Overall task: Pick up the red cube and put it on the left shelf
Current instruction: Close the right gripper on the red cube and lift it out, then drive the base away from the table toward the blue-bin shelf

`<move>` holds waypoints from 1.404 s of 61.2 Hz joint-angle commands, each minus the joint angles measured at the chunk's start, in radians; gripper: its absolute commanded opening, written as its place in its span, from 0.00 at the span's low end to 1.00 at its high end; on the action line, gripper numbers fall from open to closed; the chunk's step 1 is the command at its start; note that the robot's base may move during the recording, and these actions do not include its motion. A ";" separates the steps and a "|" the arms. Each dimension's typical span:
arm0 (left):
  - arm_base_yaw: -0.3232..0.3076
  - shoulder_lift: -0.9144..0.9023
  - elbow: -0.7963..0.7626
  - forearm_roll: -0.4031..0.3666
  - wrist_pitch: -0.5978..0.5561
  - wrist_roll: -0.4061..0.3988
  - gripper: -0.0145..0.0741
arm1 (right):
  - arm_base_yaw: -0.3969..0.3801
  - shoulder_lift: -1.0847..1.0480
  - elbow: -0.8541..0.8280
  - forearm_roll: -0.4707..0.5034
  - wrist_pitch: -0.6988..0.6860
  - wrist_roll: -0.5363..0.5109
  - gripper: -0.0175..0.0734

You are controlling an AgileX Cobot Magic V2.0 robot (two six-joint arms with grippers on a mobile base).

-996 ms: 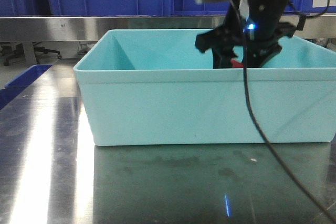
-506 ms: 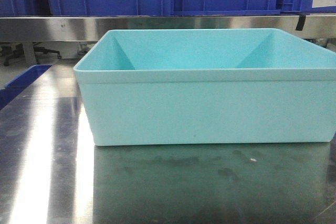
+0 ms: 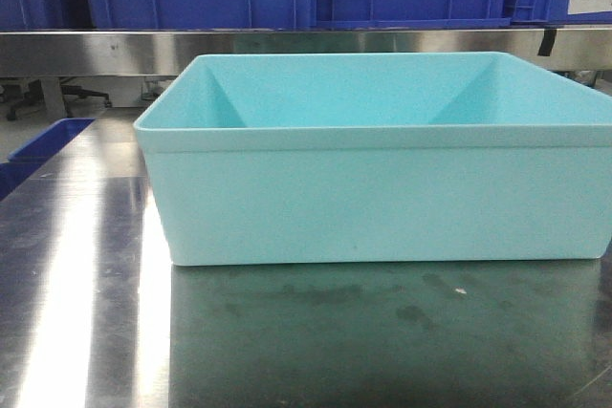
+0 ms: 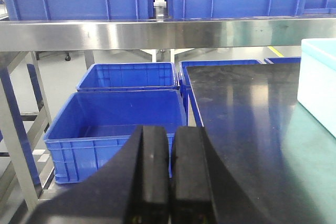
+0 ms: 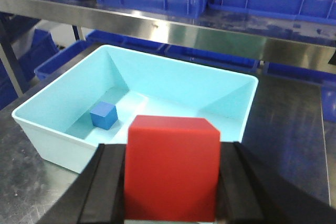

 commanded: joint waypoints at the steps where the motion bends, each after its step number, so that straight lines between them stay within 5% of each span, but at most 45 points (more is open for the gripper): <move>1: -0.006 -0.015 0.023 -0.006 -0.088 -0.001 0.28 | -0.006 -0.071 0.019 0.002 -0.107 -0.008 0.30; 86: -0.006 -0.015 0.023 -0.006 -0.088 -0.001 0.28 | -0.006 -0.128 0.042 0.002 -0.110 -0.008 0.30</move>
